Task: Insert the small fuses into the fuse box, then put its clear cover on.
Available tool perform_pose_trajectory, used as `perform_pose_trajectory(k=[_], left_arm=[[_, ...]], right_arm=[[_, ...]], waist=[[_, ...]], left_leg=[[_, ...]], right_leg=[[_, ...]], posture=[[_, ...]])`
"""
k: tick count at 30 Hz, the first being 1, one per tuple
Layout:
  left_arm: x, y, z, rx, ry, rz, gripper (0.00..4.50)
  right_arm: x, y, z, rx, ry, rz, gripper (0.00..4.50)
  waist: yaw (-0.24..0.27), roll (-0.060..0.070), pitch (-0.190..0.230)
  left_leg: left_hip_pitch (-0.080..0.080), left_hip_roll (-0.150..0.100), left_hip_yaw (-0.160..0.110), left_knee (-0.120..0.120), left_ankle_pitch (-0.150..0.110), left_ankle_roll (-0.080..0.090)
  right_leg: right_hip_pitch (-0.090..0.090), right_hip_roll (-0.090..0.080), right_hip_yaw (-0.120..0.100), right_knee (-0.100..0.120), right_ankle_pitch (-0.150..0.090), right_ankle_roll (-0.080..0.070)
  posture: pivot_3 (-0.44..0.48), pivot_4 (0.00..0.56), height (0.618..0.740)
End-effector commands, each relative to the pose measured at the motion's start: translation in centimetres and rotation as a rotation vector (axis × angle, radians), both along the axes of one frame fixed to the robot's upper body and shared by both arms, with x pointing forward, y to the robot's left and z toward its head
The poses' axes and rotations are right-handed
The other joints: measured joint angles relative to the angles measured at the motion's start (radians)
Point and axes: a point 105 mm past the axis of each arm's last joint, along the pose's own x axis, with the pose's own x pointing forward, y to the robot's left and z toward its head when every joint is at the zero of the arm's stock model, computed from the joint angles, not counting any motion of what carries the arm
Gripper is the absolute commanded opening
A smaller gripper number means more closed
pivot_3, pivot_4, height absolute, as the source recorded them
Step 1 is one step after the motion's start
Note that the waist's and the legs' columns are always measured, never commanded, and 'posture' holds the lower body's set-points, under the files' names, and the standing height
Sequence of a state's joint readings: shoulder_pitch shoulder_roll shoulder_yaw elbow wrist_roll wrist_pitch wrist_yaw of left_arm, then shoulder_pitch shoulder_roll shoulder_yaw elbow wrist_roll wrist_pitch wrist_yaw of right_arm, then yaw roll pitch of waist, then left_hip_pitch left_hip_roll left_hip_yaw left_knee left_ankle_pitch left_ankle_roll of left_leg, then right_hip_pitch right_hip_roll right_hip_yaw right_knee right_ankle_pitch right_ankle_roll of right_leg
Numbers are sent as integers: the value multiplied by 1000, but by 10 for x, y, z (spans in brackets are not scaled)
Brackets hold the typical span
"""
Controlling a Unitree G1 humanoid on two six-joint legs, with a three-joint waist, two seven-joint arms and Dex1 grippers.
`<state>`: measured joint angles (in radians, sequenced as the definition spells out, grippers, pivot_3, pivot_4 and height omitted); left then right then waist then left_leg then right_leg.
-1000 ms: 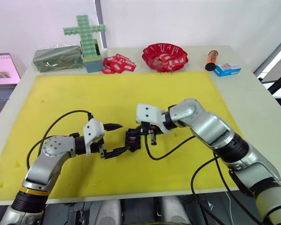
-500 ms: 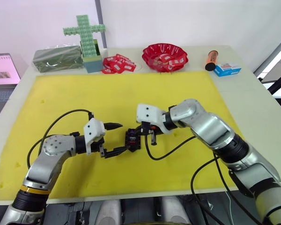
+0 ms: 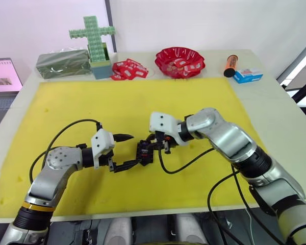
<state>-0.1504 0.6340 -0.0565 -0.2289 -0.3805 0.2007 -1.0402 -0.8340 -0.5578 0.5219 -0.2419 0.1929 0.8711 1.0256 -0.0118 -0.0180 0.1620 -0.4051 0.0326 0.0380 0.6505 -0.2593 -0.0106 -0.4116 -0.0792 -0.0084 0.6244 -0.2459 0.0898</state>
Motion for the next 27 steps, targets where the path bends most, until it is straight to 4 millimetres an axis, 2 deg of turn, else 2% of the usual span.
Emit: perform_pose_trajectory(k=[1, 5, 8, 10, 11, 16, 27], left_arm=[[3, 0, 9, -2, -45, -5, 4500], [3, -3, 10, -6, -46, -12, 4500], [3, -4, 10, -8, -45, -17, 4500], [3, -4, 10, -7, -46, -18, 4500], [3, -4, 10, -6, -47, -17, 4500], [3, -5, 9, -1, -47, -20, 4500], [2, -2, 9, 4, -44, -11, 4500]], right_arm=[[-7, 7, 24, 90, -22, 30, 1366], [-6, 7, 21, 97, -16, 13, 1366], [-5, 7, 16, 98, -7, -1, 728], [-4, 8, 13, 94, -6, -5, 102], [-4, 8, 12, 93, -6, -8, 45], [-2, 7, -2, 63, 6, -12, 45], [-4, 5, -16, 23, 19, -1, 45]], waist=[[0, 0, 0], [-1, 0, 0], [0, 0, 0], [0, 0, 0], [0, 0, 0], [-1, 0, 0], [-1, 0, 0]], left_leg=[[0, 0, 0, 0, 0, 0], [0, 0, 0, 0, 0, 0], [0, 0, 0, 0, 0, 0], [0, 0, 0, 0, 0, 0], [0, 0, 0, 0, 0, 0], [0, 0, 0, 0, 0, 0], [0, 0, 0, 0, 0, 0]], right_leg=[[0, 0, 0, 0, 0, 0], [0, 0, 0, 0, 0, 0], [0, 0, 0, 0, 0, 0], [0, 0, 0, 0, 0, 0], [0, 0, 0, 0, 0, 0], [0, 0, 0, 0, 0, 0], [0, 0, 0, 0, 0, 0]], posture=[[0, 150, 740], [0, 150, 740], [0, 150, 740], [0, 150, 740], [0, 150, 740], [0, 150, 740], [0, 150, 740]])
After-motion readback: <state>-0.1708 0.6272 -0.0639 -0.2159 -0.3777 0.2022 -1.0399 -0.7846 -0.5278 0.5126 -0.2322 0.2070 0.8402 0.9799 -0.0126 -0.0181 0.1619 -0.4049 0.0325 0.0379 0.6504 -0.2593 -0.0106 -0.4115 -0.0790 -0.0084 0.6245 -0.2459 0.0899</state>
